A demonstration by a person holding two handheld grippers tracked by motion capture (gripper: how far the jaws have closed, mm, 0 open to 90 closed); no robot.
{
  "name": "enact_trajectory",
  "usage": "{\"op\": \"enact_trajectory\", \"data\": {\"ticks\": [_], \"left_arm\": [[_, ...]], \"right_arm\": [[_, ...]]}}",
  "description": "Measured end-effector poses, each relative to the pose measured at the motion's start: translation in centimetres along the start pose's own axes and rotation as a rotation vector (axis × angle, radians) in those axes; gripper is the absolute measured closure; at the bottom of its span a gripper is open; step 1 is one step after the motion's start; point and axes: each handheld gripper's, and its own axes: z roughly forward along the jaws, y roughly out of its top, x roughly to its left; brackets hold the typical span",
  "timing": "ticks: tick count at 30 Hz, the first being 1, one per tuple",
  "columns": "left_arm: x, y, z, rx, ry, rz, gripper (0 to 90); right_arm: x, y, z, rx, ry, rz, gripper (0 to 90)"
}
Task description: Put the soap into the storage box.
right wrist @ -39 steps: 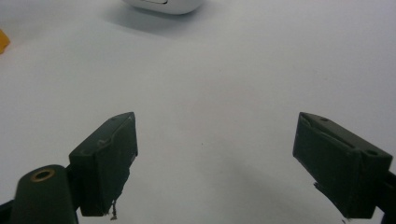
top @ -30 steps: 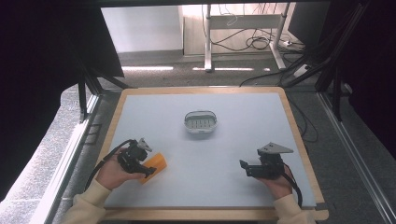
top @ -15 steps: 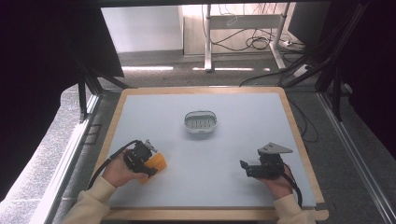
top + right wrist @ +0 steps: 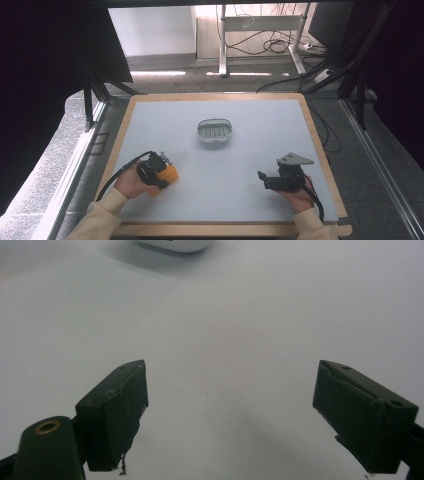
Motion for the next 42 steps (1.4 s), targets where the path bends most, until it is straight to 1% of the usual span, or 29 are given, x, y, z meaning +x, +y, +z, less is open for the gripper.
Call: {"op": "enact_trajectory", "data": {"ticks": [1, 5, 9, 14, 18, 24, 32, 36, 39, 42], "left_arm": [[0.1, 0.0, 0.0, -0.001, -0.008, 0.001, 61.5], [0.0, -0.1, -0.3, 0.001, -0.002, 0.008, 61.8], [0.3, -0.2, -0.9, -0.015, -0.019, 0.007, 61.9], [0.4, -0.2, -1.7, -0.039, -0.011, 0.007, 61.9], [0.4, -0.2, -2.0, -0.045, -0.012, 0.014, 62.0], [0.4, -0.2, -1.9, -0.046, -0.011, 0.019, 62.0], [0.4, -0.3, -1.8, -0.034, -0.014, 0.023, 62.0], [0.4, -0.5, -1.5, -0.022, -0.014, 0.025, 62.0], [0.3, -0.7, -0.8, 0.003, -0.02, 0.032, 62.0], [0.3, -0.7, -0.7, 0.001, -0.024, 0.032, 62.0]], "right_arm": [[0.0, 0.0, 0.0, 0.0, 0.0, 0.0, 15.0], [0.0, 0.0, 0.0, 0.0, -0.002, 0.001, 15.0], [0.0, 0.0, 0.0, 0.001, -0.005, 0.002, 15.1], [0.0, 0.1, 0.0, -0.003, -0.01, 0.006, 15.0], [0.0, 0.1, 0.0, -0.002, -0.009, 0.002, 15.0], [0.0, 0.1, 0.0, 0.0, -0.008, 0.005, 15.1], [0.0, 0.1, 0.0, 0.0, -0.007, 0.002, 15.1], [0.0, 0.1, 0.0, -0.001, -0.008, 0.004, 15.1], [0.0, 0.1, 0.0, 0.0, -0.007, 0.003, 15.0], [0.0, 0.1, 0.0, -0.001, -0.008, 0.002, 15.0]]}}
